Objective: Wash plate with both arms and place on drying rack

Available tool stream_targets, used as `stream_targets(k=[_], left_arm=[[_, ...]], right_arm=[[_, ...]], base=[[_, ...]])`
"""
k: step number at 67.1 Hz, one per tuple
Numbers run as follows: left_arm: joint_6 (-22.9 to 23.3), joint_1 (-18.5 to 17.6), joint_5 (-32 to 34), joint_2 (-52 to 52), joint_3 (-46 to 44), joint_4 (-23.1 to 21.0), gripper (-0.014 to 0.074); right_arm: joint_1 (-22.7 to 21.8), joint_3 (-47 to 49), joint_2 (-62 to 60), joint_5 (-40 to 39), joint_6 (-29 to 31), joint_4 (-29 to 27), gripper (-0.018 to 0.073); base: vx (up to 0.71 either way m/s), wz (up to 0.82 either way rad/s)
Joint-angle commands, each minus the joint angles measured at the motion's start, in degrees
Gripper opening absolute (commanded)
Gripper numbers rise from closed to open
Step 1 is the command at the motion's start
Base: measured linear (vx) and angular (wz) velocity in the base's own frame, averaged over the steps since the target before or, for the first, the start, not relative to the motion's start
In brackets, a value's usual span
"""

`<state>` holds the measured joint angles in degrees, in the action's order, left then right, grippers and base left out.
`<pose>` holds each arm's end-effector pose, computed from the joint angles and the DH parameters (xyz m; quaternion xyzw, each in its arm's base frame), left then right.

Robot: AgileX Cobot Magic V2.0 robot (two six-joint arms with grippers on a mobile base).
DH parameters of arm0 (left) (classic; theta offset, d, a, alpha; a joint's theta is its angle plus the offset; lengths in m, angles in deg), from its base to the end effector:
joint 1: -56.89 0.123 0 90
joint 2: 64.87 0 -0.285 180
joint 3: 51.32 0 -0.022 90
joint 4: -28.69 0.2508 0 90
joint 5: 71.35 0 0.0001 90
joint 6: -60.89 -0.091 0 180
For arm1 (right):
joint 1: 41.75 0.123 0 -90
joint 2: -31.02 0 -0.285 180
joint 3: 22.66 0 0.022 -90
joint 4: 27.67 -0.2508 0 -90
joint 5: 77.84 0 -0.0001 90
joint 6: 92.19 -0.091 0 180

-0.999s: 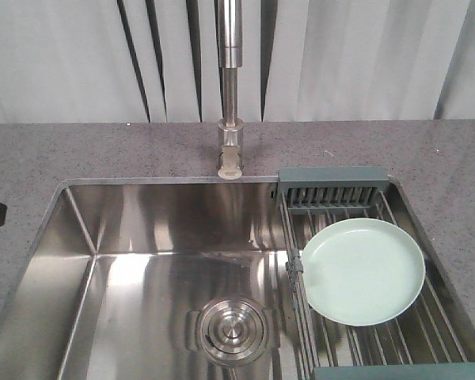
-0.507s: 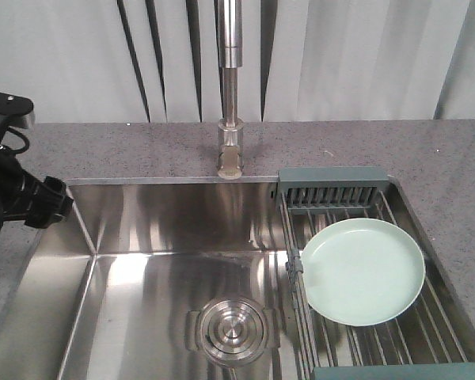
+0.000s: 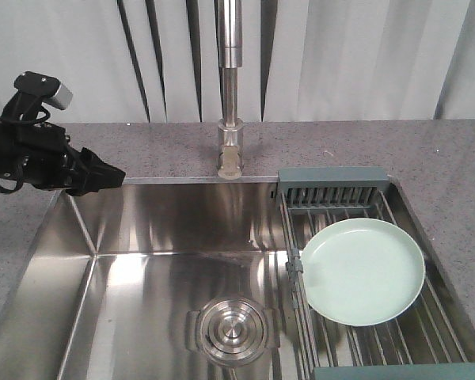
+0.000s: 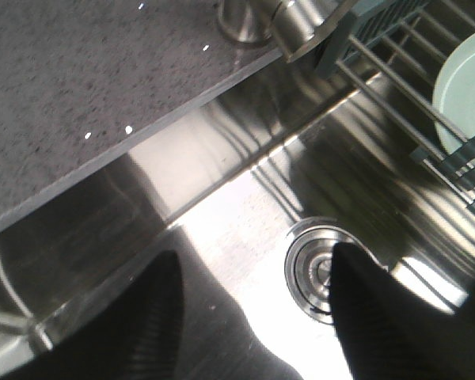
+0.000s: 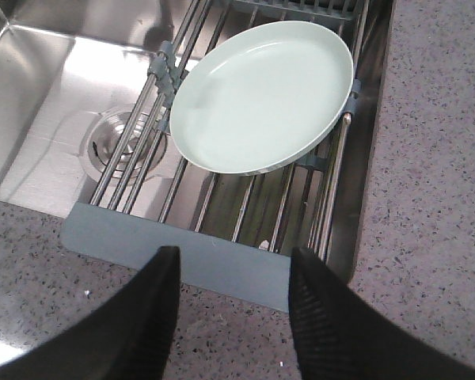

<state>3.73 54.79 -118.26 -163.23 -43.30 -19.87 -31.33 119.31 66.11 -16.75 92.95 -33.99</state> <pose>0.3334 -0.0621 0.2956 0.2612 0.8718 -0.2193 0.3517 0.0628 0.0205 0.3177 -0.1188 0.9121 0.0727 0.3855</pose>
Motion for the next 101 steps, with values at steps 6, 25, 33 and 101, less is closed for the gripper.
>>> stream_targets(k=[6,25,33,101], left_arm=[[-9.36,-0.05,1.12,-0.41,-1.96,-10.75,0.0074],[-30.78,-2.98,-4.72,-6.20,-2.02,-26.51,-0.0008],[-39.50,-5.49,-6.84,-8.87,-2.02,-32.22,-0.0008],[-46.33,-14.26,-0.86,-28.10,-28.44,-35.06,-0.0008]], right_arm=[[0.18,1.38,0.29,-3.11,-0.01,-0.09,0.0316],[0.18,1.38,0.29,-3.11,-0.01,-0.09,0.0316],[0.18,1.38,0.29,-3.11,-0.01,-0.09,0.0316],[0.18,1.38,0.29,-3.11,-0.01,-0.09,0.0316]], base=[[0.00,0.00],[0.00,0.00],[0.00,0.00],[0.00,0.00]])
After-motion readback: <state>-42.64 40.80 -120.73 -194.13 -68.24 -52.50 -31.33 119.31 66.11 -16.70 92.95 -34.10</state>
